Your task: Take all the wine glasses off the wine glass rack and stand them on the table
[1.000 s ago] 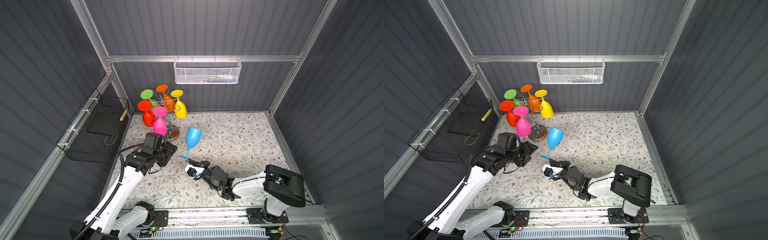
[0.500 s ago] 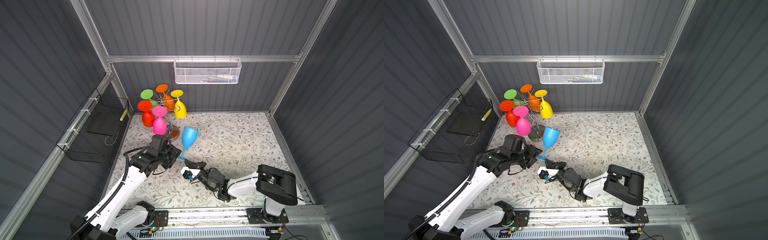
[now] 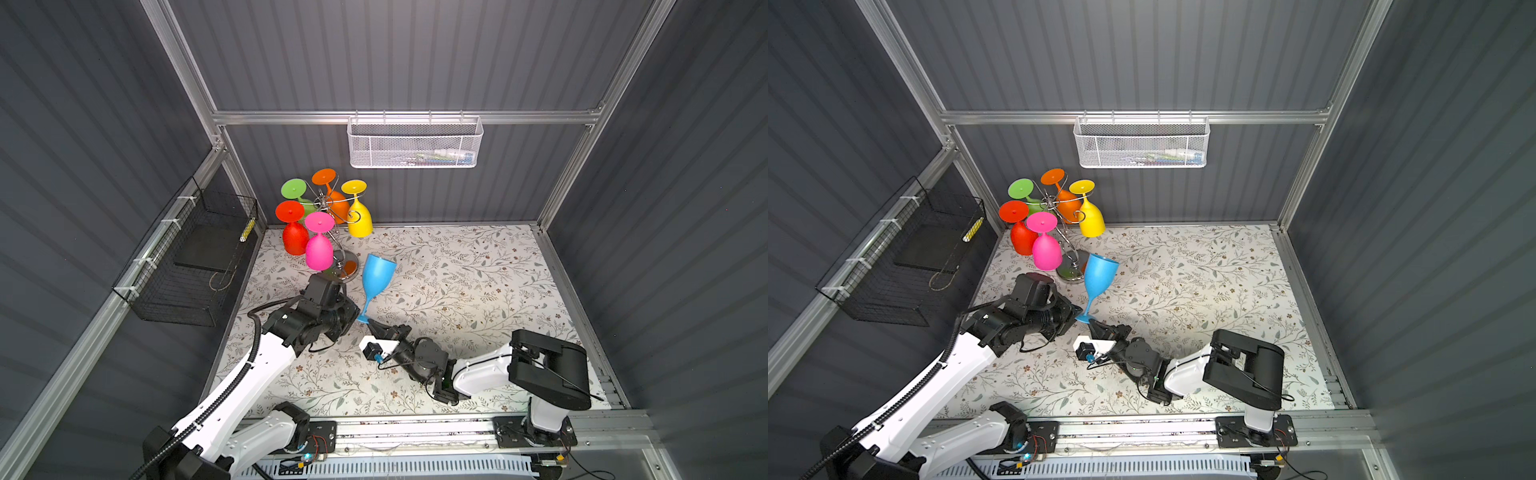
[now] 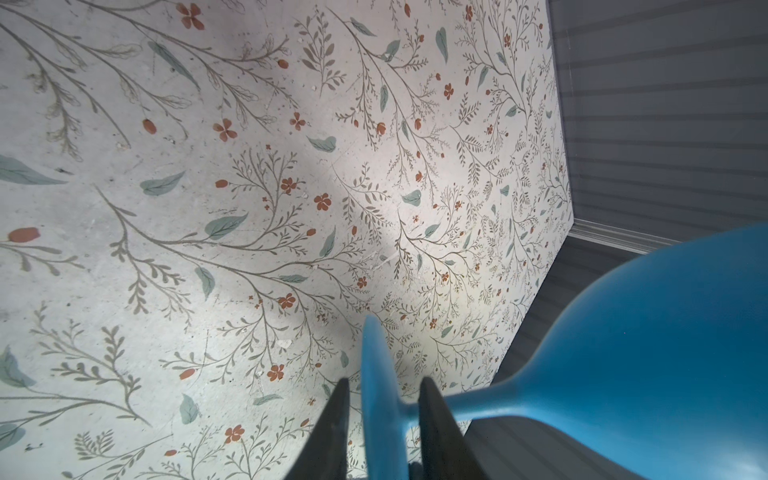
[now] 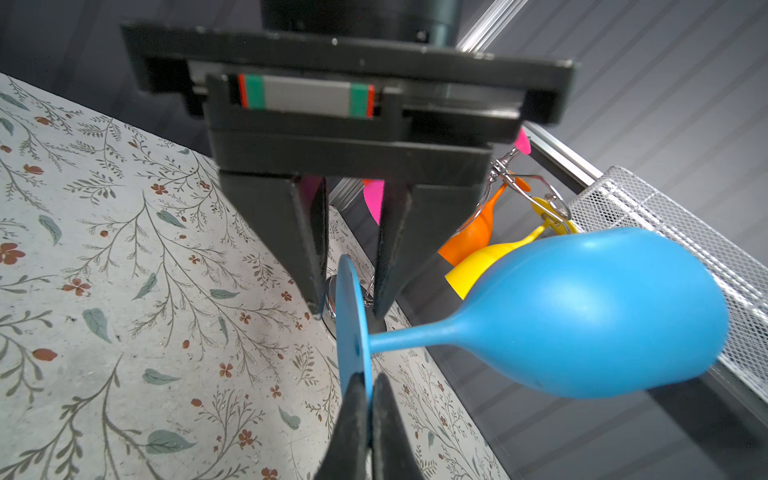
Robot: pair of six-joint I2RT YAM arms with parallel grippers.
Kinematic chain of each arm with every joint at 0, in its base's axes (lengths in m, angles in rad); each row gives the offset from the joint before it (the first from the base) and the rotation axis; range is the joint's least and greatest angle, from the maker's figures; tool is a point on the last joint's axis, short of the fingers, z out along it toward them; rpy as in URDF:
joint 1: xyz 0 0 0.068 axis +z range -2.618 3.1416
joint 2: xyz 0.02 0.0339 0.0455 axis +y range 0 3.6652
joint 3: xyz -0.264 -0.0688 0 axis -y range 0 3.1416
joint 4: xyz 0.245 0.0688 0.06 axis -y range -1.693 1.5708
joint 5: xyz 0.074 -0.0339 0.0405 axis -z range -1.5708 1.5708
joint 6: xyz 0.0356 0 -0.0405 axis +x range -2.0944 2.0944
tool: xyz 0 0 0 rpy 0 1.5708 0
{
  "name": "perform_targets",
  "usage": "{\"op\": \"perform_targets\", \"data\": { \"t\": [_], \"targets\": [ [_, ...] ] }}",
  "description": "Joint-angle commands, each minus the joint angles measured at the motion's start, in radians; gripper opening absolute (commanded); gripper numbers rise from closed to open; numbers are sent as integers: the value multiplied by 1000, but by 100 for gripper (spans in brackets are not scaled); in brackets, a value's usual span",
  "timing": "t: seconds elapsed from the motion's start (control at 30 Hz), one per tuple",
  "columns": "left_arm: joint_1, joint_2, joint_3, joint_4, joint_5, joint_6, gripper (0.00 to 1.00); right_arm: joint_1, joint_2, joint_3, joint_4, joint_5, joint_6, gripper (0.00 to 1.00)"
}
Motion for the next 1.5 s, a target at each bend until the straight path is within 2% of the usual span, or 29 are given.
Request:
{"op": "perform_targets", "data": {
  "t": [0.0, 0.3, 0.57, 0.67, 0.97, 1.17, 1.27, 1.33, 1.47],
  "targets": [
    [-3, -20, -6, -2, -36, -17, 26, 5, 12, 21, 46, 18, -11, 0],
    [-3, -31, -22, 15, -55, -35, 10, 9, 16, 28, 42, 27, -16, 0],
    [-2, -51, -46, 41, -56, -53, 0, 20, 19, 35, 44, 40, -25, 0],
    [-3, -58, -53, 43, -59, -57, 0, 24, 19, 36, 49, 48, -27, 1],
    [-3, -84, -76, 105, -51, -34, 0, 34, -49, 13, -28, 83, 62, 49],
    [-3, -93, -101, 169, -44, -29, 0, 34, -161, -23, -203, 70, 193, 60],
    [-1, -91, -125, 208, -43, -28, 0, 35, -247, -28, -366, 42, 284, 62],
    [0, -99, -160, 268, -41, -24, 0, 31, -328, -13, -547, -4, 364, 64],
    [11, -102, -210, 356, -26, -11, 0, 15, -444, 1, -742, -81, 466, 67]
  ]
}}
